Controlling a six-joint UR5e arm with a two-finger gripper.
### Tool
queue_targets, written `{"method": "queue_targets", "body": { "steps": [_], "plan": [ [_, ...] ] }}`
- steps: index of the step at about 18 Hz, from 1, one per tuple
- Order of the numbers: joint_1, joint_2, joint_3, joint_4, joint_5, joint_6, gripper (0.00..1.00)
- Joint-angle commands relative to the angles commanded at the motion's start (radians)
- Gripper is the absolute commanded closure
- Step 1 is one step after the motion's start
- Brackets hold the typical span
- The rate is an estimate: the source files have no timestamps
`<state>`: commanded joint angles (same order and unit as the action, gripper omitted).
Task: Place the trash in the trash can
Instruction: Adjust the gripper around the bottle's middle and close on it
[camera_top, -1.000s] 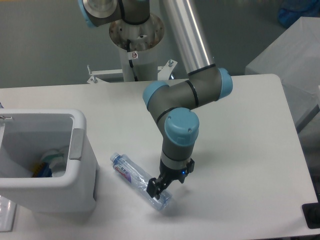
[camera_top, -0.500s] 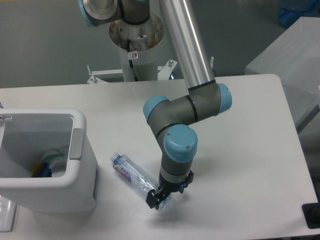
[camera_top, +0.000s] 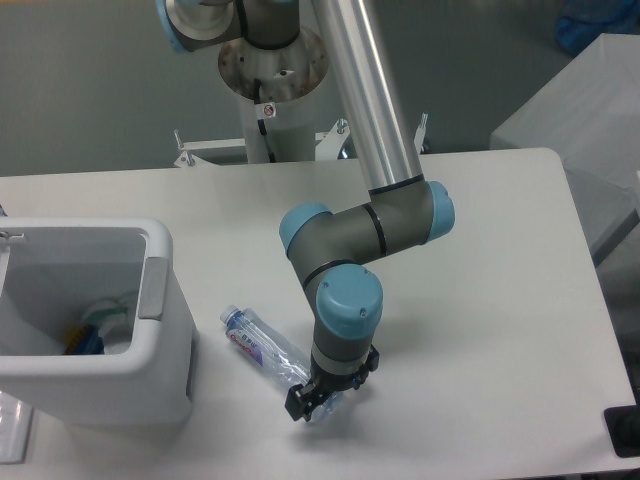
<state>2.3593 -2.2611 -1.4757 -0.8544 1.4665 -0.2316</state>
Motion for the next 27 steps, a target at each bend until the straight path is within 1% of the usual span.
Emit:
{"method": "queue_targets", "body": {
  "steps": [2, 5, 8, 10, 12, 14, 16, 24, 27],
  "plan": [
    [0.0, -0.002, -0.002, 0.0, 0.005, 0.0, 0.01],
    [0.0, -0.002, -0.003, 0.0, 0.011, 0.0, 0.1],
    [-0.006, 0.0, -0.006, 0.0, 0.011, 0.0, 0.23],
    [-0.006, -0.003, -0.008, 0.002, 0.011, 0.0, 0.24],
    [-0.006, -0.003, -0.009, 0.002, 0.011, 0.0, 0.3],
    [-0.008, -0.002, -0.009, 0.002, 0.011, 0.0, 0.31],
    [-0.008, -0.002, -0.009, 0.002, 0.011, 0.0, 0.36],
    [-0.009, 0.008, -0.009, 0.005, 0.011, 0.0, 0.38],
    [-0.009, 0.041, 0.002, 0.006, 0.011, 0.003, 0.38]
  ]
}}
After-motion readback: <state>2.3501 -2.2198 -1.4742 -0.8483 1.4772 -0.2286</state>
